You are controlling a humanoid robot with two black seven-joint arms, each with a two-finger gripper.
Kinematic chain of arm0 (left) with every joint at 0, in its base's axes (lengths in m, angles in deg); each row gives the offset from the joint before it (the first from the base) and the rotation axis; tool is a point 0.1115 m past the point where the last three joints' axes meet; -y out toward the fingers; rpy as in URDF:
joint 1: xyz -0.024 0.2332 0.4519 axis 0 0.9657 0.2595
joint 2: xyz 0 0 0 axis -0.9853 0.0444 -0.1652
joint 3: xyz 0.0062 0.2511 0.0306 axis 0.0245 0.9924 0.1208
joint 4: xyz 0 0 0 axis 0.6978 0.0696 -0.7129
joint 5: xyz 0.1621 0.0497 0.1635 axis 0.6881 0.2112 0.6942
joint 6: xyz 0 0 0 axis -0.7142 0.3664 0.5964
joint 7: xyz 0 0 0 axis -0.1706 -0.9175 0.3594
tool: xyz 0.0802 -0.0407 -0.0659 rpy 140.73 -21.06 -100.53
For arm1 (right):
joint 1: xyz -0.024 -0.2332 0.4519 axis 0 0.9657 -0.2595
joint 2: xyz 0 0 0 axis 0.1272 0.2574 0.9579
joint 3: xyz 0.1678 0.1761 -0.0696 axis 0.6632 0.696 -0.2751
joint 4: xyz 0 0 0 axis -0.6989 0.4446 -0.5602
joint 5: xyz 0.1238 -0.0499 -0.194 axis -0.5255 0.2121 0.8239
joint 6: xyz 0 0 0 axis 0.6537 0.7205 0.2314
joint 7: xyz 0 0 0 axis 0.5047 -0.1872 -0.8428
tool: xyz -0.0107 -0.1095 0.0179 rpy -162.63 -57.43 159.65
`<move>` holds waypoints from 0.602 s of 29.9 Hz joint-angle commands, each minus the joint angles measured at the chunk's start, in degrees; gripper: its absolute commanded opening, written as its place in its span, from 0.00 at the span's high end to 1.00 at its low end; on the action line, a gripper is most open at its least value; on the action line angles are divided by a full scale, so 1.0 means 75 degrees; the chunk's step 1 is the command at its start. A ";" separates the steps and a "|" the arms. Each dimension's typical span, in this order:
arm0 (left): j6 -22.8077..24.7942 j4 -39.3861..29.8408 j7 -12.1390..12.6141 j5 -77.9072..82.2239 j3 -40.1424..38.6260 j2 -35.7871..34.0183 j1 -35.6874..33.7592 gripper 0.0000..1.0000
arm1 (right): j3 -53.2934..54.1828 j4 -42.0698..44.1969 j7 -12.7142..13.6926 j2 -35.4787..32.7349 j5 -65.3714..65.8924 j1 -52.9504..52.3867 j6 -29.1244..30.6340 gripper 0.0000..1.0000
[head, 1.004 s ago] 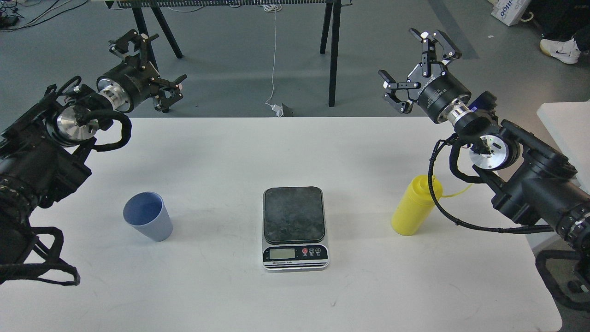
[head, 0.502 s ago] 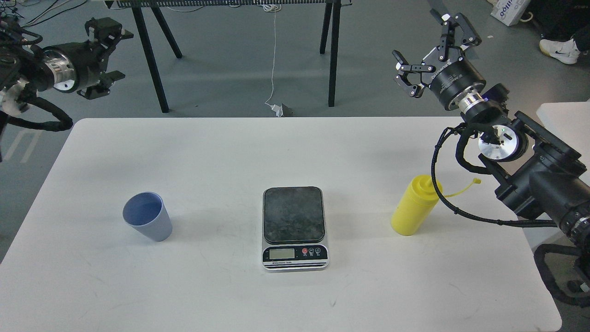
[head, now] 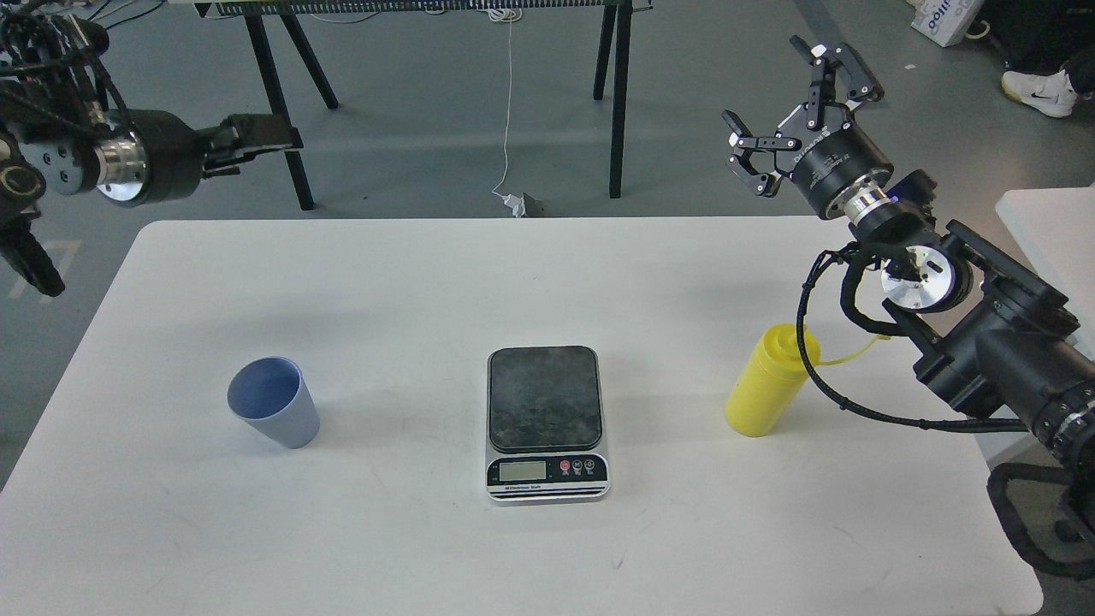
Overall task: Pour seasoning into cup on scale with both arms
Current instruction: 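Raise the left gripper and swing it toward the blue cup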
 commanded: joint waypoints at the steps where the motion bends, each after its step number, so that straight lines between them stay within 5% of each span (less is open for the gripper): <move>1: 0.0000 -0.0279 0.0002 0.0832 0.0227 -0.0020 0.0248 0.05 | 0.0000 -0.0001 -0.0012 -0.0006 0.0011 0.0073 0.0000 0.00; 8: 0.0000 0.0083 -0.0092 0.1781 0.0309 -0.0207 0.0448 0.05 | 0.0000 -0.0012 -0.0012 -0.0006 0.0011 0.0272 0.0000 0.00; 10: 0.0000 0.0434 -0.0337 0.1852 0.0309 -0.0301 0.0448 0.05 | 0.0000 -0.0012 -0.0012 -0.0006 0.0011 0.0272 0.0000 0.00; 15: 0.0000 0.1302 -0.1519 0.2775 0.0461 -0.0465 0.0588 0.05 | -0.0012 -0.0012 -0.0012 -0.0006 0.0011 0.0272 0.0000 0.00; 18: 0.0000 0.1292 -0.2864 0.3433 0.0660 -0.0793 0.0729 0.05 | -0.0012 -0.0024 -0.0024 0.0006 0.0011 0.0284 0.0000 0.00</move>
